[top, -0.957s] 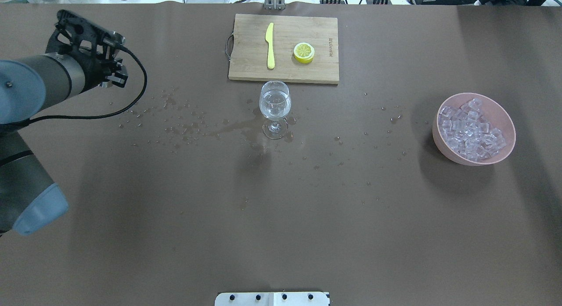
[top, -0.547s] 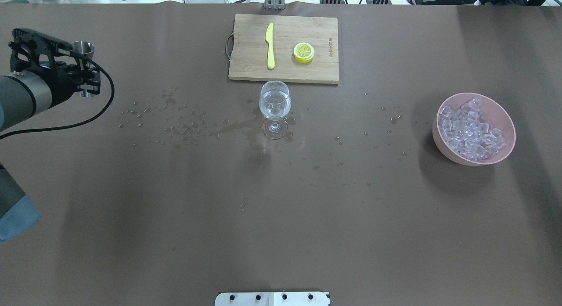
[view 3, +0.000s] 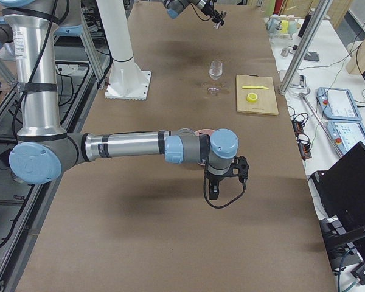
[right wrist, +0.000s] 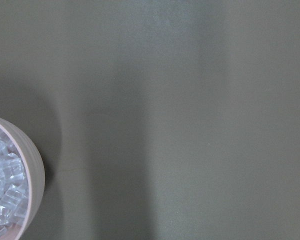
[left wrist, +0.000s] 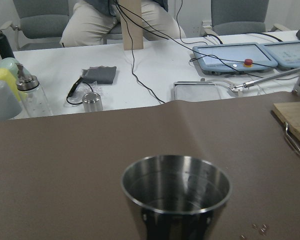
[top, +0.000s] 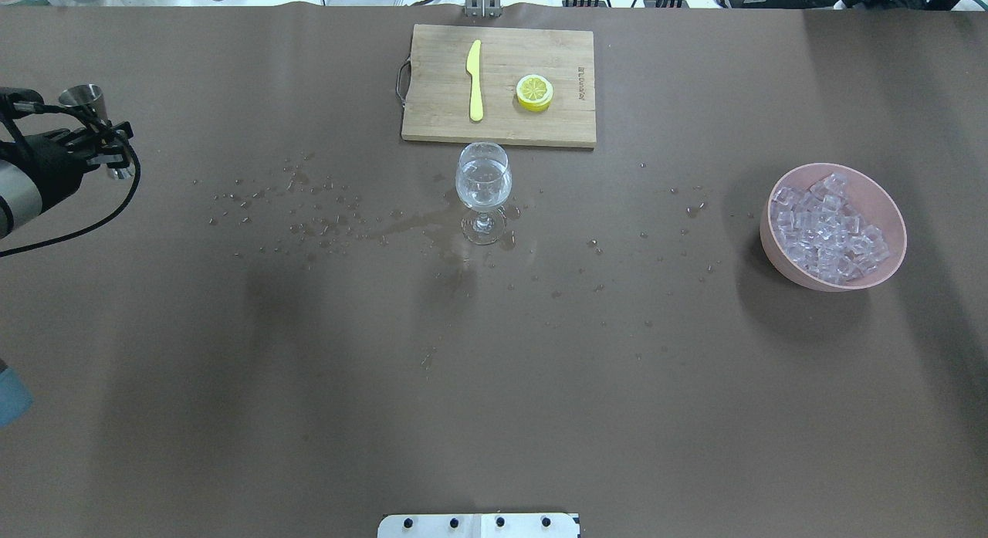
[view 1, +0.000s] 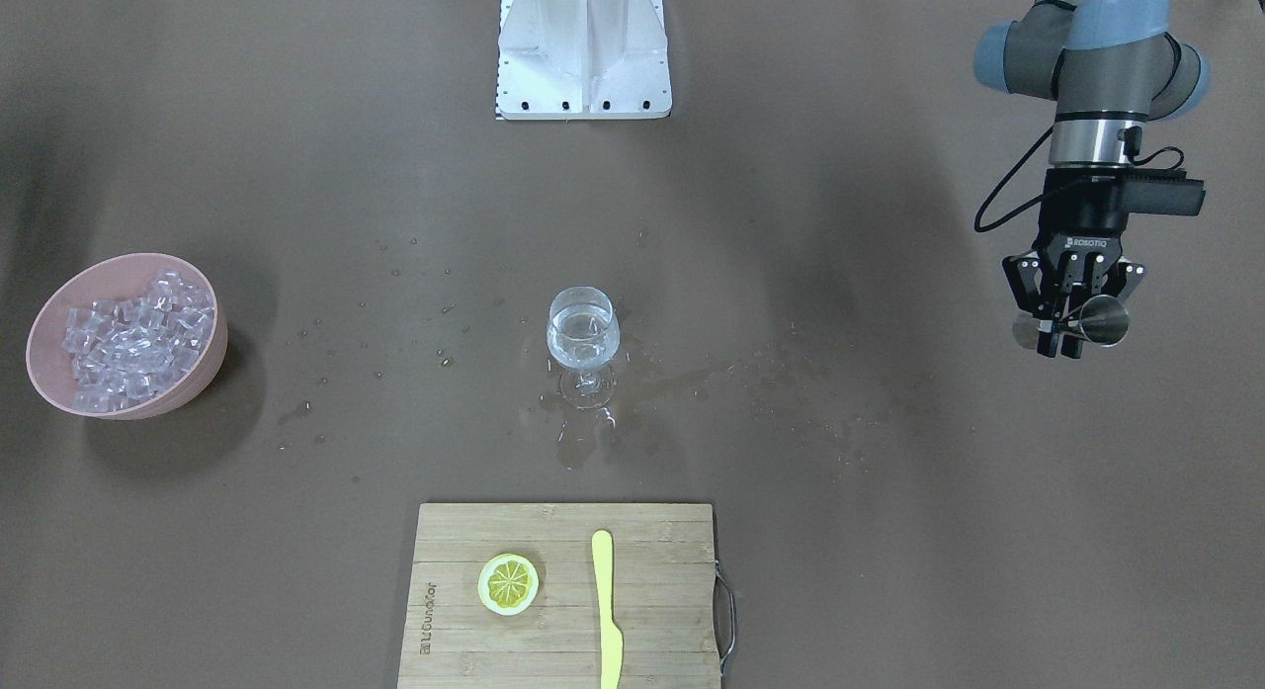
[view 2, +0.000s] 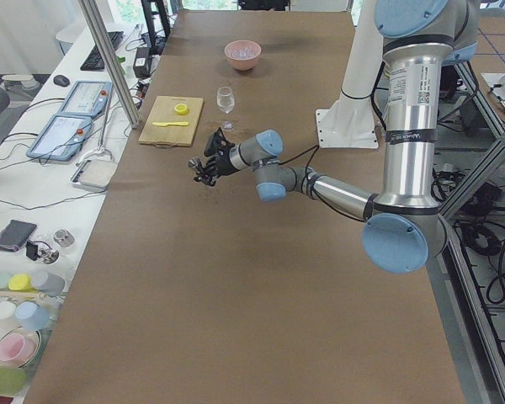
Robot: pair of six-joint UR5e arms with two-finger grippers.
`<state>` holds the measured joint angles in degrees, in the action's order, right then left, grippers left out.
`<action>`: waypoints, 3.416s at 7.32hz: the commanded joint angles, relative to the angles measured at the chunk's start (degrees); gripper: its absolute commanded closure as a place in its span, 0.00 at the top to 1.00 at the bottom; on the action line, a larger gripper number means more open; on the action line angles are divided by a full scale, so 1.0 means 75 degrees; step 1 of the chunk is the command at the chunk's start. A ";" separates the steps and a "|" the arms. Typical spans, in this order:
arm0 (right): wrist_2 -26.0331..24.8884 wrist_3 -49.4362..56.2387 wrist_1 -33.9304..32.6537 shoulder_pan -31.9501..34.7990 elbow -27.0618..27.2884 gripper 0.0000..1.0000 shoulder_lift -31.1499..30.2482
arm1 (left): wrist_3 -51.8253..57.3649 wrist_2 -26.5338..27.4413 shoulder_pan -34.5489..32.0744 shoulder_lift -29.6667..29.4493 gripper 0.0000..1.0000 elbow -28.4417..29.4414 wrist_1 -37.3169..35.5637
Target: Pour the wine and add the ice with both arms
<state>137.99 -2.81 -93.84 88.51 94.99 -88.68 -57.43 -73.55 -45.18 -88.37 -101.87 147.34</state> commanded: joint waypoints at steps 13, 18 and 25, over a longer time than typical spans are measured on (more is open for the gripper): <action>0.0012 -0.0012 -0.0004 -0.0012 -0.0067 1.00 -0.0012 | -0.2421 0.5296 0.2156 -0.0850 0.00 0.2075 0.0229; 0.0012 0.0000 -0.0004 -0.0012 -0.0067 1.00 -0.0012 | -0.1612 0.5213 0.2649 -0.1059 0.00 0.2005 -0.0284; 0.0000 -0.0012 -0.0004 -0.0012 -0.0009 1.00 -0.0012 | -0.1964 0.4909 0.2825 -0.1471 0.00 0.2051 -0.0205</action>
<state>138.06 -2.90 -93.87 88.42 94.89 -88.77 -71.83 -36.59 -24.24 -99.38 -86.60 145.80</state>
